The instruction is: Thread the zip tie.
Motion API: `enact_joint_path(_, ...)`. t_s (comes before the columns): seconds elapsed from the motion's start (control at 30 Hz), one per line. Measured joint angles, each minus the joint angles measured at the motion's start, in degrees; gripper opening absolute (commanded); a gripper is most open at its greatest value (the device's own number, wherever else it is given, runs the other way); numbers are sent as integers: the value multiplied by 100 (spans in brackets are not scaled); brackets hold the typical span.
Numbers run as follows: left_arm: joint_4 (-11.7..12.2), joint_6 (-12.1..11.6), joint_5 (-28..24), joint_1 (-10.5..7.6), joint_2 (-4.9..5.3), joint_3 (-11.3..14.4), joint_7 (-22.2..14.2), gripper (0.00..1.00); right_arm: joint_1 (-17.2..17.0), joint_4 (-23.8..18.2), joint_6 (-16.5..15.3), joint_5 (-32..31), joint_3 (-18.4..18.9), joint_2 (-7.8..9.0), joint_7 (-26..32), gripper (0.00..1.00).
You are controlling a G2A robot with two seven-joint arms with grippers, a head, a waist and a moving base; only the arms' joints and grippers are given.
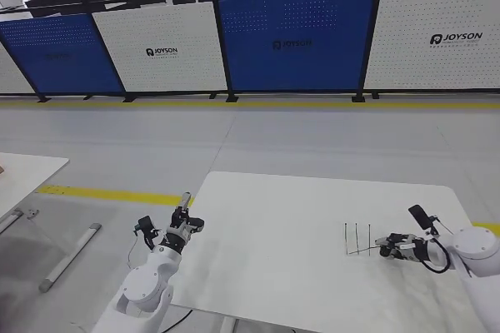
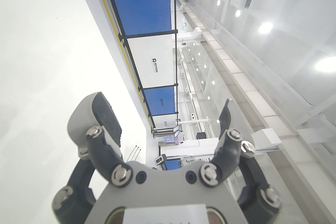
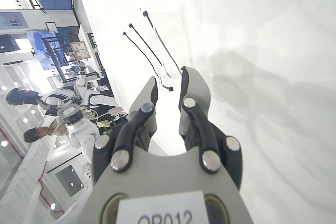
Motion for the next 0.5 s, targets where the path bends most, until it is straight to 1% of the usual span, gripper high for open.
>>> enact_joint_path(0.17,0,0,0,0,0,0,0,100,11,5,8,22,-20,2,-37,0)
enact_joint_path(0.33,0,0,0,0,0,0,0,100,-44,-122,-8,-3,7,27,-109,0)
enact_joint_path(0.43,0,0,0,0,0,0,0,100,-154,-276,-137,127,130,57,-161,0)
enact_joint_path(0.5,0,0,0,0,0,0,0,100,-299,-412,-275,344,302,84,-283,0)
